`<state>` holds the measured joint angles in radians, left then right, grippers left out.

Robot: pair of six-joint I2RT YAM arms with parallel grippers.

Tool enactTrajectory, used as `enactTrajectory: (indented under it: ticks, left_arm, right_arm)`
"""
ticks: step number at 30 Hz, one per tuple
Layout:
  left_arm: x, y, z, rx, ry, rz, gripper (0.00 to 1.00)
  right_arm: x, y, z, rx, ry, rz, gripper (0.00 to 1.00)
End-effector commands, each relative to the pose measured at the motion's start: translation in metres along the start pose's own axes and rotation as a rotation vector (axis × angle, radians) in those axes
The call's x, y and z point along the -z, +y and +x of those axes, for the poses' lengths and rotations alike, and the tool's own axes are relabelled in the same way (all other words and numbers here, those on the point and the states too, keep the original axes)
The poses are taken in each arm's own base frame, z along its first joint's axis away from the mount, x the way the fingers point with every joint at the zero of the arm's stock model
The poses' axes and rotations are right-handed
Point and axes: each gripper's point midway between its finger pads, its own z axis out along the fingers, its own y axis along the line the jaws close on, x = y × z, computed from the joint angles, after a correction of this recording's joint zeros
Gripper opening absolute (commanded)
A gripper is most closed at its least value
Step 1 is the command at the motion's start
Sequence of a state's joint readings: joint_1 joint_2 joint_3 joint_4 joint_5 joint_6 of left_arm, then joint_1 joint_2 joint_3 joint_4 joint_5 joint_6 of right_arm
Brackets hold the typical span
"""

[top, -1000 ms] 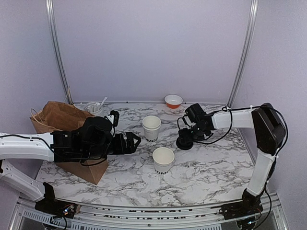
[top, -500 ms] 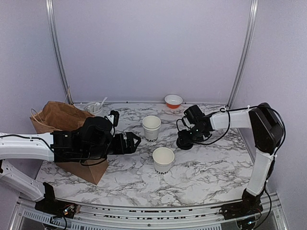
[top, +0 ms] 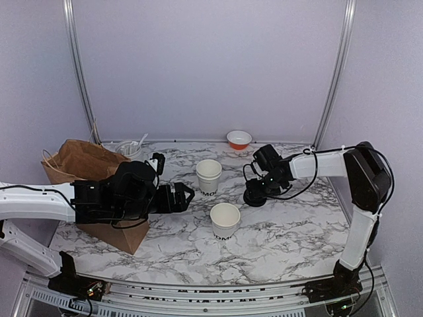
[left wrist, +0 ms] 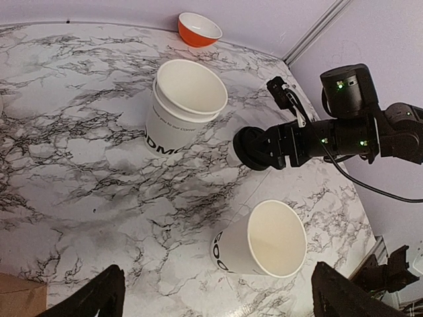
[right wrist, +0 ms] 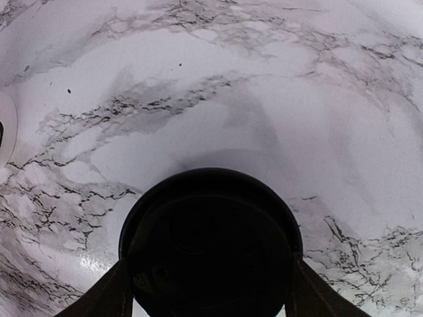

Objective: Pack the takeout coffee

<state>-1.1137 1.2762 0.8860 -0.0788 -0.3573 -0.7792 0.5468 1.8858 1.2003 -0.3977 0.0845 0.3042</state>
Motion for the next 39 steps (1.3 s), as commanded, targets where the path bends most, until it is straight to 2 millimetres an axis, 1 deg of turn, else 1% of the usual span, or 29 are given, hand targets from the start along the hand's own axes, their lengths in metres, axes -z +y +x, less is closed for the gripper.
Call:
enactTrajectory:
  ticks: [1, 8, 12, 26, 35, 39]
  left_arm:
    - [0.001, -0.007, -0.005, 0.01, -0.011, 0.018, 0.99]
    - [0.001, -0.008, -0.006, 0.009, -0.014, 0.022, 0.99]
    - [-0.001, -0.008, -0.005, 0.008, -0.011, 0.021, 0.99]
    - [0.001, -0.008, -0.005, 0.006, -0.012, 0.026, 0.99]
    - [0.001, -0.007, -0.006, 0.005, -0.014, 0.024, 0.99]
    - [0.001, -0.007, -0.005, 0.004, -0.014, 0.022, 0.99]
  right_arm:
    - [0.028, 0.008, -0.025, -0.005, -0.064, -0.013, 0.71]
    - [0.039, 0.011, -0.031, -0.005, -0.074, -0.028, 0.71]
    - [0.042, 0.012, -0.032, -0.006, -0.077, -0.035, 0.71]
    - [0.035, 0.013, -0.03, -0.005, -0.055, -0.034, 0.75]
    - [0.03, 0.012, -0.024, -0.004, -0.037, -0.031, 0.76]
    - [0.032, 0.012, -0.025, -0.003, -0.042, -0.034, 0.76]
